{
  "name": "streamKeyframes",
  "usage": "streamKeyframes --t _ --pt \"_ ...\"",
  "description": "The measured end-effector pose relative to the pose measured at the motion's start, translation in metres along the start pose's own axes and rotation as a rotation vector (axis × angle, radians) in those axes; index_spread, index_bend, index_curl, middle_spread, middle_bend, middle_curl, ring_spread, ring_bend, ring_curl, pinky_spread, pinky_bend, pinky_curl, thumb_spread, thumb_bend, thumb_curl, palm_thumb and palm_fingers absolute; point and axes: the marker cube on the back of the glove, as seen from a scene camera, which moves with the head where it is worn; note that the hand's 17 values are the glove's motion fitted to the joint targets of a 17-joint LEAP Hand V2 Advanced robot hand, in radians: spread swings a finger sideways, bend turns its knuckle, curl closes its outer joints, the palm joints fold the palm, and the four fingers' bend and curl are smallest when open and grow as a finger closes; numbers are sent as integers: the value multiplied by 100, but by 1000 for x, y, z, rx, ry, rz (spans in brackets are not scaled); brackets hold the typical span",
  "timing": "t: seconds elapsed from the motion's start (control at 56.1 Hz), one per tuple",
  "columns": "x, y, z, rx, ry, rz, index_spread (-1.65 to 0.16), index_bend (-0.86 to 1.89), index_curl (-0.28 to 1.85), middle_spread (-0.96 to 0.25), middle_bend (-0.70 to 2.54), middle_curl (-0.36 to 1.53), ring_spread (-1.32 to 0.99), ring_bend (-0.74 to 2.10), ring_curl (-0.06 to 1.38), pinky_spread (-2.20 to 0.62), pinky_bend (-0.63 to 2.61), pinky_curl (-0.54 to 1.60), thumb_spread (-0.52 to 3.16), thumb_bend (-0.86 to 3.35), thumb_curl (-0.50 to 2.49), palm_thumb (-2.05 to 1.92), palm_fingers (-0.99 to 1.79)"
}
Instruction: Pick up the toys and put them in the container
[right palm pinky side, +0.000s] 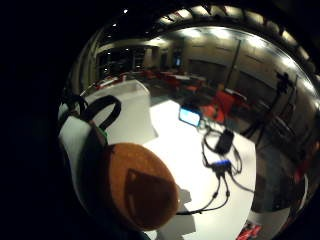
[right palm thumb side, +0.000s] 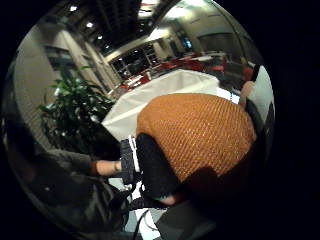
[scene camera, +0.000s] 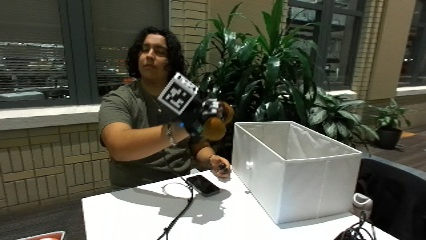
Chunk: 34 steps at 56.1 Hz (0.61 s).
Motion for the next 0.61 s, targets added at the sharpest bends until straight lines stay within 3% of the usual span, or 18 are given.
streamKeyframes --t 0.125,0.25,0.303,0.41,0.446,0.499,0.517,0.535,0.606 --pt "-25 -81 6 23 -58 6 -26 67 71 -15 123 72 -28 142 58 -42 102 55 118 -7 21 -10 118" --pt "-35 -123 48 -6 12 159 -26 67 74 -15 124 72 -27 142 57 -42 100 54 115 -8 20 -11 116" --pt "-48 -134 72 -30 10 133 -25 67 75 -15 124 72 -27 139 56 -42 97 53 114 -8 20 -12 113" --pt "-43 -142 108 -235 -4 89 -26 67 76 -14 127 71 -28 131 53 -41 82 48 110 -11 18 -15 107" --pt "-46 -140 118 -349 -57 65 -27 66 76 -15 126 70 -28 127 52 -38 69 45 104 -13 17 -19 87" --pt "-49 -137 121 -452 -104 30 -28 63 80 -18 121 70 -30 122 55 -29 56 47 95 -14 17 -21 34" --pt "-48 -136 120 -459 -109 29 -29 55 78 -18 105 65 -30 104 50 -25 61 49 91 -15 17 -22 -11" --pt "-45 -135 116 -458 -116 35 -30 54 79 -18 96 63 -29 98 51 -23 67 51 89 -15 17 -22 -27" --pt "-34 -125 95 -463 -119 84 -35 41 66 -17 74 53 -30 76 38 -16 64 41 83 -15 16 -22 -24"
